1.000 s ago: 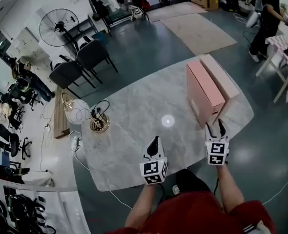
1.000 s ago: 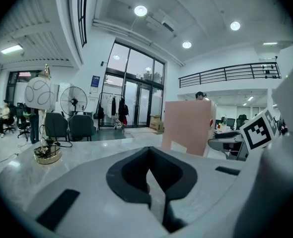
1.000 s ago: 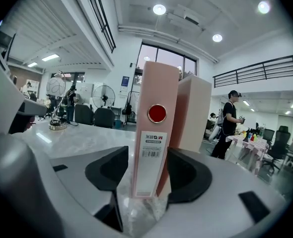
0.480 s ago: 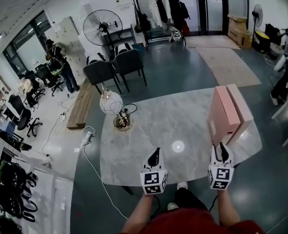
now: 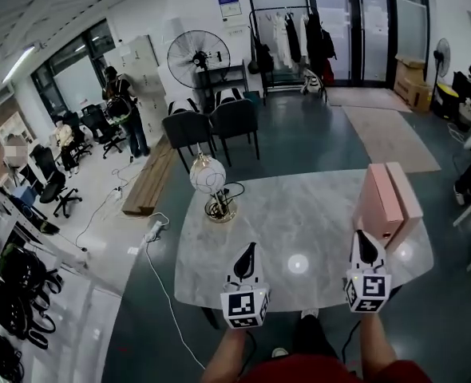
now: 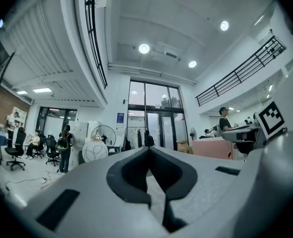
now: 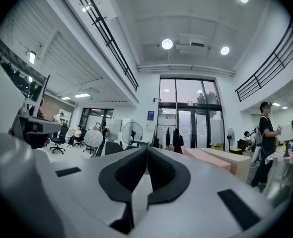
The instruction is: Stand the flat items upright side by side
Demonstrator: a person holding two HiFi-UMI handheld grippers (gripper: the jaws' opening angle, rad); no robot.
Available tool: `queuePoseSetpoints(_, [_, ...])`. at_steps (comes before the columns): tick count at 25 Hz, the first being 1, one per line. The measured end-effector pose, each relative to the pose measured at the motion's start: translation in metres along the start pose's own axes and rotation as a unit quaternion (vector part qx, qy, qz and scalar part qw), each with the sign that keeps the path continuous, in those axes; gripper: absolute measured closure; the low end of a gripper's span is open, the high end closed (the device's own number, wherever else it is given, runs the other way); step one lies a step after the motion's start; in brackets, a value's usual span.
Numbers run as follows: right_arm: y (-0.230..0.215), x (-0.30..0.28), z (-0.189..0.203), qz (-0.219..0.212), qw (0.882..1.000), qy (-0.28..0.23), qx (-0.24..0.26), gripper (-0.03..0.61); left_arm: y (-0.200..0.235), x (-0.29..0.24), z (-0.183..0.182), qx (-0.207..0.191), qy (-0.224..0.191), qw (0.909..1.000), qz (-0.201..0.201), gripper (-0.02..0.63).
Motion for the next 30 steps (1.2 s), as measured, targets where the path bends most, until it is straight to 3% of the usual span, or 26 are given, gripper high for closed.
queuePoseSetpoints(6, [0.010, -0.010, -0.029, -0.025, 0.999, -0.037, -0.007, 0.577, 0.012, 0.004, -0.025, -0.014, -0.058, 0.9981, -0.016, 0.609])
queuePoseSetpoints(12, [0.012, -0.006, -0.035, -0.027, 0.999, -0.041, 0.004, 0.577, 0.005, -0.003, -0.024, -0.003, -0.032, 0.9995, -0.006, 0.609])
queuePoseSetpoints(30, [-0.006, 0.018, -0.025, -0.003, 1.000, -0.025, 0.009, 0.578, -0.014, 0.008, -0.020, -0.001, -0.028, 0.9995, 0.014, 0.609])
Point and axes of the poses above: the fingertips, and each gripper's own axes: x backward along the fingers, y to its left, z out of its underside, the point moved 2 cm from there along x, backward along the fingers, and after that the axes turned 6 degrees about -x, right-handed, at the moved point
